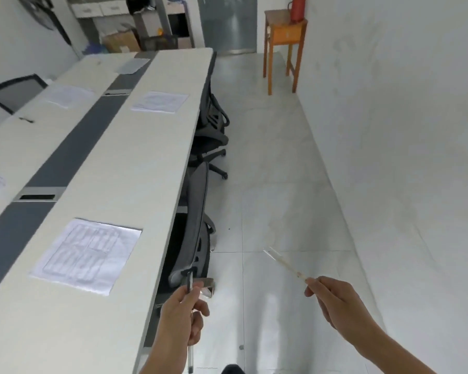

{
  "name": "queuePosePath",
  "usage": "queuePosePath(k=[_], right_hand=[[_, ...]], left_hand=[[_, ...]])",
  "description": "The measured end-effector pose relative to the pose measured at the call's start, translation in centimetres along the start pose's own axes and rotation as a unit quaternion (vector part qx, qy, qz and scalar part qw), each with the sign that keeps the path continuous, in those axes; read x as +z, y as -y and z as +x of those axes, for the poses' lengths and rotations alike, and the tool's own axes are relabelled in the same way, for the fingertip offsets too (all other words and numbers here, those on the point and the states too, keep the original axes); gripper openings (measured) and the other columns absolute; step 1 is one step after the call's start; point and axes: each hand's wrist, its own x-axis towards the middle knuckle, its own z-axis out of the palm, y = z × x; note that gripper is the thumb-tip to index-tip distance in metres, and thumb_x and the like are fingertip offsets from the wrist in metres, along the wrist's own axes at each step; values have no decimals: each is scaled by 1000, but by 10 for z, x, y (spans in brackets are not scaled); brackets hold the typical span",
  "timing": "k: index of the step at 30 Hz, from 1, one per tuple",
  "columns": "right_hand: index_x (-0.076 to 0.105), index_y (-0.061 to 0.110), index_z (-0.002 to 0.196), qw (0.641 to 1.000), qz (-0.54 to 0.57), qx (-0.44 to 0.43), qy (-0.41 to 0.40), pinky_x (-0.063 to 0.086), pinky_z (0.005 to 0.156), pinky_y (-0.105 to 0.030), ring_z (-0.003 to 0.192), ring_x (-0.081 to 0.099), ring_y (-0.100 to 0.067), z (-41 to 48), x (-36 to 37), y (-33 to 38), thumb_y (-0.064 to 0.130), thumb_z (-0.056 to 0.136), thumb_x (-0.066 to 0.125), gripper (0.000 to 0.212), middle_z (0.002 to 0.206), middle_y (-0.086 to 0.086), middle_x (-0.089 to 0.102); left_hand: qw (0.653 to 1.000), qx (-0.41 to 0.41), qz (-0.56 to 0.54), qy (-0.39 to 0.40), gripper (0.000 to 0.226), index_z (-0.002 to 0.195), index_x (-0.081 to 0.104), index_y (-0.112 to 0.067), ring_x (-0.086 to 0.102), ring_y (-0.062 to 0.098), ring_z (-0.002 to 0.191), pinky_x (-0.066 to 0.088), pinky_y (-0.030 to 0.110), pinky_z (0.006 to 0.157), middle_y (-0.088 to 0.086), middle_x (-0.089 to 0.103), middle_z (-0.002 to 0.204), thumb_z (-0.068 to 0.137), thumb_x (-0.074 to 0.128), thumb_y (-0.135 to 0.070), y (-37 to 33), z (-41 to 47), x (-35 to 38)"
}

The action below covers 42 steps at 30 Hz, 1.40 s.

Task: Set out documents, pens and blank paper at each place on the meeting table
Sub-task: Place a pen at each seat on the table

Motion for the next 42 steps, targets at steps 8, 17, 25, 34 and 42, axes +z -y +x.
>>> queuePosePath(k=[8,17,25,34,42], right_hand=[[65,2,78,993,-34,-11,113,25,42,-20,42,29,-11,130,56,79,19,100,47,33,48,3,34],[77,17,80,951,-152,-108,245,32,53,-19,58,40,-10,263,164,191,22,94,60,22,60,6,48],[71,8,97,890,-274,-156,330,40,51,-18,54,54,-8,404,315,243,15,95,59,14,77,0,72],[60,17,98,791,-496,-223,280,47,70,-32,85,67,-29,533,475,256,29,91,45,21,89,-2,71],[59,14,93,682,-592,-306,301,43,69,-31,87,62,-31,564,513,252,35,86,52,23,97,-8,66]], left_hand=[[987,-6,-86,-135,20,98,63,1,27,14,29,18,14,44,14,53,58,96,51,-14,-31,72,-36],[968,30,-141,-205,16,100,64,-12,28,14,42,15,21,45,7,54,63,96,51,-19,-120,143,-94],[922,-10,-202,-330,17,103,66,-15,30,14,43,19,21,42,5,55,62,97,50,-18,-120,164,-129],[833,-55,-296,-465,17,103,65,-9,28,13,37,15,16,42,9,55,59,97,49,-12,-138,212,-116],[774,-72,-332,-535,17,101,64,-9,28,13,34,17,14,42,9,55,56,98,48,-13,-150,230,-87]])
